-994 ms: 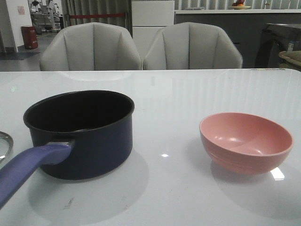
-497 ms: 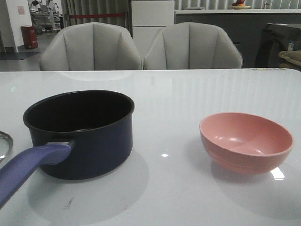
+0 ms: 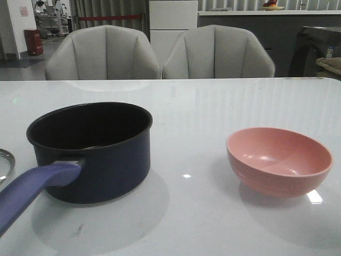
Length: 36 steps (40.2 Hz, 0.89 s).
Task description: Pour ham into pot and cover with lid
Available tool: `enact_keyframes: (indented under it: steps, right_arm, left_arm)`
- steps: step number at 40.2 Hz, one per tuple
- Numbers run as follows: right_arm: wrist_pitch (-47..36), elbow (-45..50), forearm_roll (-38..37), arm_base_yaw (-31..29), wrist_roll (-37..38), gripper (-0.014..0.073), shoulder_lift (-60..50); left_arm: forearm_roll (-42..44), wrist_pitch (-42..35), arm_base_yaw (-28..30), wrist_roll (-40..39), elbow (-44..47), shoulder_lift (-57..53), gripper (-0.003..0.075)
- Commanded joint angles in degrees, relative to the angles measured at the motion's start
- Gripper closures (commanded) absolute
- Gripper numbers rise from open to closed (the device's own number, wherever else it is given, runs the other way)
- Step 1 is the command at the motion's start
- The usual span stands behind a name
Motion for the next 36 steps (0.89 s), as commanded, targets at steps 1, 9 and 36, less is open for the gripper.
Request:
enact_keyframes:
  steps: [1,9,36]
  right_arm:
    - [-4.4,-1.6,0.4,0.1,-0.4,0.0433,0.5]
    - [-4.4,-1.6,0.4,0.1,-0.4,0.0433,0.5]
    - [-4.4,-1.6,0.4,0.1,-0.4,0.0433,0.5]
  left_arm:
    - [-0.2,0.1,0.1,0.1,-1.7,-1.2,0.0142]
    - [-1.3,1.4,0.1,2.6,-1.8,1.7,0.0142]
    - [-2.9,-0.8,0.1,2.6,-1.8,5.6,0.0158]
